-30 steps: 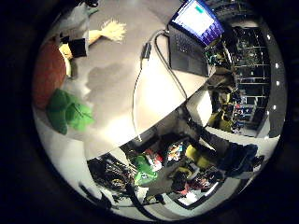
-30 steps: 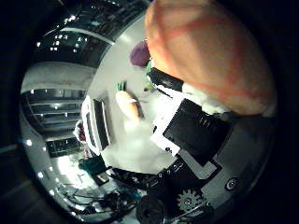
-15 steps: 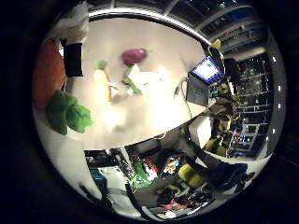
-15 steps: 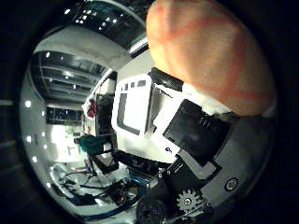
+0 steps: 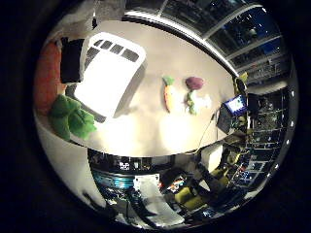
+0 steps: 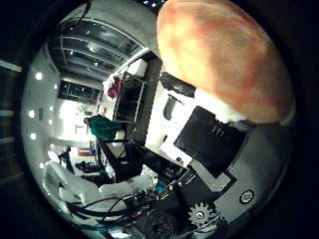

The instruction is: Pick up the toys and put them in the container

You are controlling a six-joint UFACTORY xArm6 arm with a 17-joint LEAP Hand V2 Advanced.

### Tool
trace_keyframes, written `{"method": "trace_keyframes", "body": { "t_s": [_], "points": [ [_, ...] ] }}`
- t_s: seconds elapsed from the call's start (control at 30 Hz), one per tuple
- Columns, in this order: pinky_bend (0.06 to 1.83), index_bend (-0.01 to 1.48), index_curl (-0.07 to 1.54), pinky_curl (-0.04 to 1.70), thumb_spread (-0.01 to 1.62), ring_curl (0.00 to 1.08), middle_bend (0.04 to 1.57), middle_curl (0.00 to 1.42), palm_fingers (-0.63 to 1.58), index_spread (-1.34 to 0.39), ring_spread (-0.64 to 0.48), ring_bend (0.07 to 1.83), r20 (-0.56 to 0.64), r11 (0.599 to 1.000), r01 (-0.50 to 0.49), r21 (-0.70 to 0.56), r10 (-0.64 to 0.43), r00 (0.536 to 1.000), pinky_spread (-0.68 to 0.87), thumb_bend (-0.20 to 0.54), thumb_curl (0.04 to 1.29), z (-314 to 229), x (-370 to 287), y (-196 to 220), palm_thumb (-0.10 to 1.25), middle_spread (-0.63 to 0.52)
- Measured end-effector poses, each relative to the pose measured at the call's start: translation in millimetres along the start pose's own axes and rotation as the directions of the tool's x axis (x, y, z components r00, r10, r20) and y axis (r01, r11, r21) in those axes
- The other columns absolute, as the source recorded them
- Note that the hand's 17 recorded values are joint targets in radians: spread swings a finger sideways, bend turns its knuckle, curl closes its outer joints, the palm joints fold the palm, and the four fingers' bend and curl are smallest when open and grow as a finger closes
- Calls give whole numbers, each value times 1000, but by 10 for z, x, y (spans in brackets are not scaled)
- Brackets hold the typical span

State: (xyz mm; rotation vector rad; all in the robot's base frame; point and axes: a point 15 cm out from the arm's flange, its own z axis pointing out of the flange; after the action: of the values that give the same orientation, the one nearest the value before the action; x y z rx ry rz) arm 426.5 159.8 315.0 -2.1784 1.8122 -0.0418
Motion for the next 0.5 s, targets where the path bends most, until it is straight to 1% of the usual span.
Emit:
{"method": "trace_keyframes", "body": {
  "t_s": [0.03, 0.07, 0.1, 0.13, 0.17, 0.2, 0.27, 0.3, 0.37, 0.5],
  "points": [
    [1053, 905, 619, 951, 978, 556, 1278, 587, 985, -259, -203, 1365, -3, 1000, 7, -12, -7, 1000, -300, -36, 457, 83, 12, 62, 855, -130],
    [1067, 724, 590, 923, 974, 553, 1149, 556, 691, -322, -234, 1342, -9, 999, 20, -29, -20, 1000, -378, -30, 459, 153, 31, 129, 843, -157],
    [967, 673, 561, 914, 990, 513, 924, 489, 123, -411, -201, 1171, -10, 998, 42, -44, -42, 999, -307, -24, 458, 188, 35, 175, 837, -160],
    [953, 674, 553, 913, 994, 501, 887, 474, 50, -423, -180, 1118, -9, 996, 68, -60, -69, 998, -270, -25, 458, 215, 35, 216, 834, -152],
    [896, 617, 493, 863, 1000, 416, 751, 414, -181, -455, -68, 900, -5, 991, 100, -85, -101, 995, -108, -25, 456, 246, 34, 275, 829, -106],
    [804, 524, 423, 778, 1004, 321, 611, 358, -208, -476, 29, 730, 6, 984, 136, -115, -136, 991, 67, -24, 451, 277, 25, 348, 829, -54],
    [706, 415, 372, 676, 1005, 251, 462, 310, -140, -492, 120, 587, 24, 967, 191, -169, -190, 982, 278, -26, 445, 334, 30, 476, 822, -8],
    [676, 352, 352, 642, 1001, 238, 403, 295, -144, -493, 148, 549, 27, 963, 202, -179, -200, 979, 340, -31, 440, 351, 39, 500, 811, 13],
    [619, 274, 330, 582, 1003, 217, 327, 280, -101, -495, 178, 476, 28, 961, 206, -182, -205, 978, 426, -29, 429, 359, 50, 514, 796, 37],
    [534, 172, 309, 487, 993, 197, 219, 274, -33, -498, 218, 372, 19, 958, 223, -179, -223, 975, 499, -28, 410, 328, 109, 513, 770, 57]
  ]
}}
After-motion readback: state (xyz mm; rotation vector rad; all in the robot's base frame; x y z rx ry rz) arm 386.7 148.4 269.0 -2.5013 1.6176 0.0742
